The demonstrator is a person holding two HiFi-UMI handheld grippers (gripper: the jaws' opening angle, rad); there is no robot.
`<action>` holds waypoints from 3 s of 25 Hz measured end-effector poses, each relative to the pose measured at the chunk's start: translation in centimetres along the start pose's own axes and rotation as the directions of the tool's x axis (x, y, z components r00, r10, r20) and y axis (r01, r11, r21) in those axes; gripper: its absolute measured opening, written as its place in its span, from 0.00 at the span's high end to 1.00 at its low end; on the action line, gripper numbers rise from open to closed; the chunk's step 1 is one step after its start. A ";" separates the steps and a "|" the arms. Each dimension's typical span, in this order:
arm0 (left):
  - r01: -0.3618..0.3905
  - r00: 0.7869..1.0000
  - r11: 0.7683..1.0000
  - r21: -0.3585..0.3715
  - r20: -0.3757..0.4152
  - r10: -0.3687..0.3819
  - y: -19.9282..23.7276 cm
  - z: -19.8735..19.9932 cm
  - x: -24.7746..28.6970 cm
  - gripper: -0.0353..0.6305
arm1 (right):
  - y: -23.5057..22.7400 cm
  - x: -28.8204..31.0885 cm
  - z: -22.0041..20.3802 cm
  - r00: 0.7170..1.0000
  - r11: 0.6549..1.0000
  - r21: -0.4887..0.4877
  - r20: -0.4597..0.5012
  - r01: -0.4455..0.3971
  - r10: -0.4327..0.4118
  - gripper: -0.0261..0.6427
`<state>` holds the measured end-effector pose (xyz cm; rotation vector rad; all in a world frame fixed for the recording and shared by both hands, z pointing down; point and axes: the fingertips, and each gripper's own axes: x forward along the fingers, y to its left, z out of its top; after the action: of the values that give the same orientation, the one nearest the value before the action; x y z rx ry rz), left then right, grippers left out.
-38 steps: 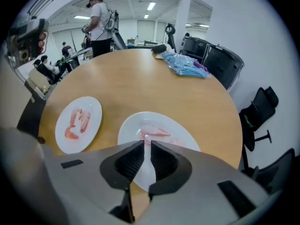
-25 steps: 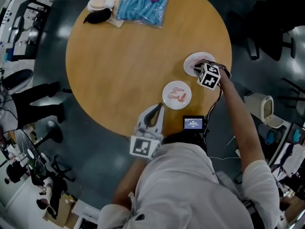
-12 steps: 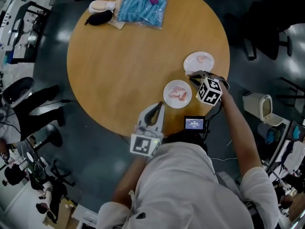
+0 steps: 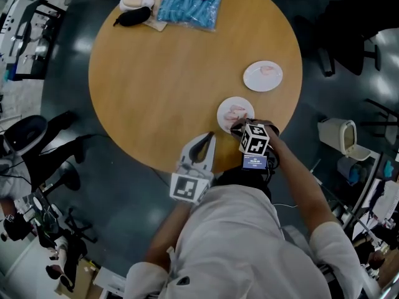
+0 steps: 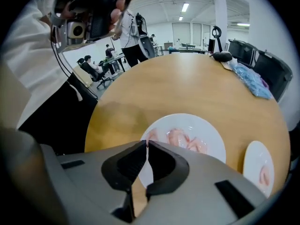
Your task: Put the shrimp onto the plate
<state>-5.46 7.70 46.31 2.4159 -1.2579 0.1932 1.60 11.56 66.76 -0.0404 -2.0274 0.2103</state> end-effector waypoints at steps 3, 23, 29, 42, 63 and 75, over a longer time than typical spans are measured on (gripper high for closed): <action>-0.013 1.000 1.000 -0.002 0.000 0.013 0.1 -0.2 -0.7 0.94 | -0.9 0.8 0.1 1.000 0.999 0.038 0.001 0.013 -0.013 0.92; 0.012 1.000 1.000 -0.011 0.000 -0.012 -0.5 0.8 1.3 0.94 | -5.8 -5.0 -2.8 0.992 0.971 0.224 0.083 0.079 -0.100 0.82; -0.010 1.000 1.000 -0.010 -0.028 0.010 -0.3 0.7 2.8 0.94 | -19.7 -9.5 -9.9 0.921 0.806 0.478 -0.019 0.350 -0.389 0.82; -0.071 0.996 0.997 -0.044 -0.062 0.068 0.5 1.1 4.1 0.94 | -24.2 -10.0 -11.7 0.918 0.809 0.444 -0.096 0.385 -0.384 0.82; -0.103 0.994 0.994 -0.040 -0.050 0.101 1.3 0.9 3.6 0.94 | -24.8 -9.9 -11.8 0.950 0.962 0.082 -0.196 0.262 -0.242 0.70; -0.095 0.994 0.994 -0.057 -0.058 0.092 0.5 0.4 3.5 0.94 | -24.3 -7.9 -10.9 0.947 0.967 -0.237 -0.277 0.095 -0.161 0.82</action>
<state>-3.86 4.61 47.20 2.2873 -1.3343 0.2438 16.37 -11.89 68.60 -0.0735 -1.7385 -0.1014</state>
